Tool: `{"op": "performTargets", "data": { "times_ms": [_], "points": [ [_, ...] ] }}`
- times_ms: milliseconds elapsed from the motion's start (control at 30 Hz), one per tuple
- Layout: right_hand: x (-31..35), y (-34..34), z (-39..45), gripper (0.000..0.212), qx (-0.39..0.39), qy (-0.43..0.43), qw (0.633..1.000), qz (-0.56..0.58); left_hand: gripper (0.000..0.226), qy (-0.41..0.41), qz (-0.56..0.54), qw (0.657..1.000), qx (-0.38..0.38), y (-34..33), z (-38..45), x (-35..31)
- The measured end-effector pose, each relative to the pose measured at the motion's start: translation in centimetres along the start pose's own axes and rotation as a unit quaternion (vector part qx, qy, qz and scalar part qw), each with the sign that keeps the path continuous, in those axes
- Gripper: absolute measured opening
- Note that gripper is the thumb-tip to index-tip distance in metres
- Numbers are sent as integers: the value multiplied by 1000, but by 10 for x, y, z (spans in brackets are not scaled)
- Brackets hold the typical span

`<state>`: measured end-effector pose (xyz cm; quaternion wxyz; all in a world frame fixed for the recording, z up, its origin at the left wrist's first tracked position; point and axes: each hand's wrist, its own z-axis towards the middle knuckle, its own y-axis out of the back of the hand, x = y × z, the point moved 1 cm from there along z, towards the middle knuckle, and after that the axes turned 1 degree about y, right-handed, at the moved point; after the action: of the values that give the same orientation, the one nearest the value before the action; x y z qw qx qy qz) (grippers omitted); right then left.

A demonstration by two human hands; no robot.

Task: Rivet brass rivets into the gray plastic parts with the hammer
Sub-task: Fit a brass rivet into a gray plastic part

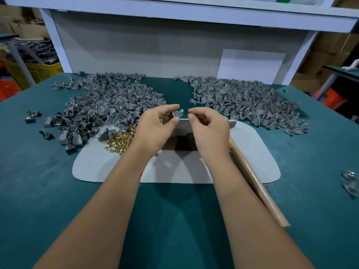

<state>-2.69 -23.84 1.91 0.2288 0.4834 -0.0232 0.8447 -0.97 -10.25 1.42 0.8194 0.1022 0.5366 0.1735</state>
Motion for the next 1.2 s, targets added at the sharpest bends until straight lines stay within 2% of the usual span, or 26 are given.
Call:
{"op": "performTargets", "data": {
  "times_ms": [133, 267, 400, 567, 700, 833, 1033, 1200],
  "points": [
    [-1, 1, 1, 17, 11, 10, 1000, -5, 35, -29, 83, 996, 5, 0, -4, 1],
    [-3, 0, 0, 16, 27, 14, 999, -19, 32, -34, 83, 996, 5, -4, -6, 1],
    [-4, -2, -2, 19, 36, 7, 999, -12, 27, -5, 22, 1000, -3, -9, -7, 1],
    [-5, -2, -1, 18, 30, -3, 1000, 2, 30, 8, -54, 999, 4, -13, -7, 2],
    [-4, -3, -2, 17, 36, -2, 999, 3, 28, 2, -73, 997, 4, -11, -7, 3],
    [-3, -1, -1, 19, 23, 6, 1000, -9, 32, -14, -37, 998, 43, -8, -7, 1],
    [-4, -1, 0, 12, 50, -13, 998, -21, 38, 33, -112, 991, 59, -8, -8, 4],
    [-4, 0, 2, 11, 57, -31, 998, -17, 20, 70, -181, 980, 44, -6, -9, 6]
  ]
}}
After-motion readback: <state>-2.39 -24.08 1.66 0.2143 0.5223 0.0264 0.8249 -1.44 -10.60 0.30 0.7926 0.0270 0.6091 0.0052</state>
